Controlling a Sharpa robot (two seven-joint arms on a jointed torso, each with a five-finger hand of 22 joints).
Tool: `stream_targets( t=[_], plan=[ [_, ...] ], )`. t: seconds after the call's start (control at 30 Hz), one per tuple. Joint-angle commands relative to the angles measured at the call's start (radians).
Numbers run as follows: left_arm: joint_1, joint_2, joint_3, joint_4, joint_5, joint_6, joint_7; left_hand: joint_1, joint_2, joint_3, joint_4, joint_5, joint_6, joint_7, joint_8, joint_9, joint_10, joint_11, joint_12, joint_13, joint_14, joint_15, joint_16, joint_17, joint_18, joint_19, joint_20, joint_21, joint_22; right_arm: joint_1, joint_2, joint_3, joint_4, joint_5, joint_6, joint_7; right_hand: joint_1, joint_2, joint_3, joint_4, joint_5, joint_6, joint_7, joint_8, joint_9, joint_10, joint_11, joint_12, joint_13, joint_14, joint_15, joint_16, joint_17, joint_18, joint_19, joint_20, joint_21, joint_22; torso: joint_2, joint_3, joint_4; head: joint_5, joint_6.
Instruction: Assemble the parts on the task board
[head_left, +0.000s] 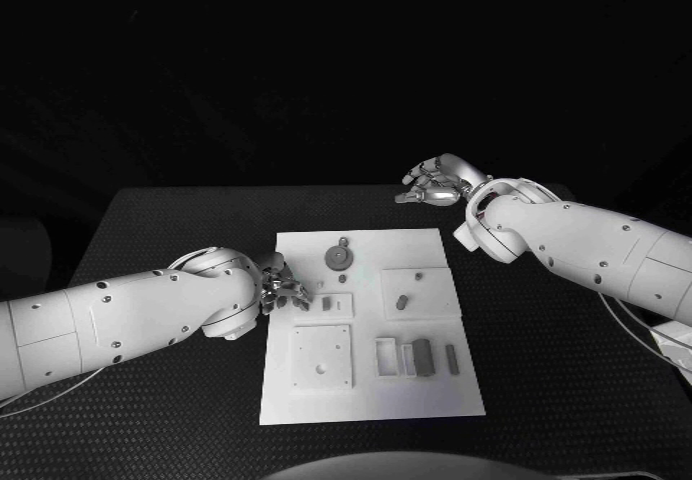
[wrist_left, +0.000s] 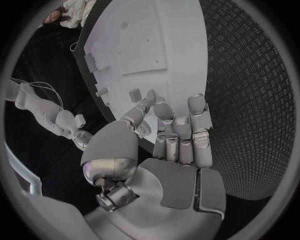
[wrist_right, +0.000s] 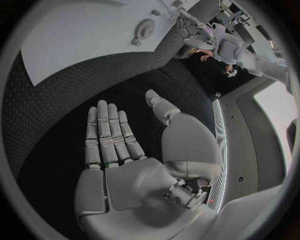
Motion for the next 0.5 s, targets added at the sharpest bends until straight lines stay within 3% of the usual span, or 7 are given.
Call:
stream_targets(
  t=[0.03, 0.5],
  plan=[
    [0.0, 0.001, 0.0, 0.003, -0.001, -0.006, 0.008, 0.002, -0.011, 0.0, 0.007, 0.0, -0.007, 0.002, -0.007, 0.001, -0.004, 0.003, -0.004, -0.001, 0.0, -0.01, -0.004, -0.001, -0.006, -0.001, -0.014, 0.0, 0.02, -0.001, 0.001, 0.0, 0.0, 0.0, 0.011, 0.011, 0.01, 0.003, -0.005, -0.001, 0.0, -0.007, 0.044, 0.002, -0.001, 0.008, 0.001, -0.006, -0.002, 0.0, 0.006, -0.007, 0.001, -0.019, -0.009, 0.0, -0.005, 0.001, 0.0, 0.0001, -0.0004, 0.0, 0.0],
    [0.0, 0.0, 0.0, 0.003, -0.001, -0.011, 0.01, 0.0, -0.029, -0.001, 0.016, 0.0, -0.008, 0.003, -0.007, 0.003, -0.005, 0.004, -0.005, 0.0, -0.001, -0.009, -0.005, -0.002, -0.006, -0.001, -0.014, -0.001, 0.02, -0.002, 0.001, 0.0, 0.0, 0.003, 0.011, 0.011, 0.011, 0.001, -0.007, 0.002, 0.0, -0.01, 0.045, 0.004, -0.005, 0.008, 0.002, -0.011, -0.017, -0.015, 0.014, -0.025, 0.003, -0.024, -0.025, 0.002, -0.019, 0.003, 0.0, 0.0005, -0.0002, 0.0, -0.001]
  ],
)
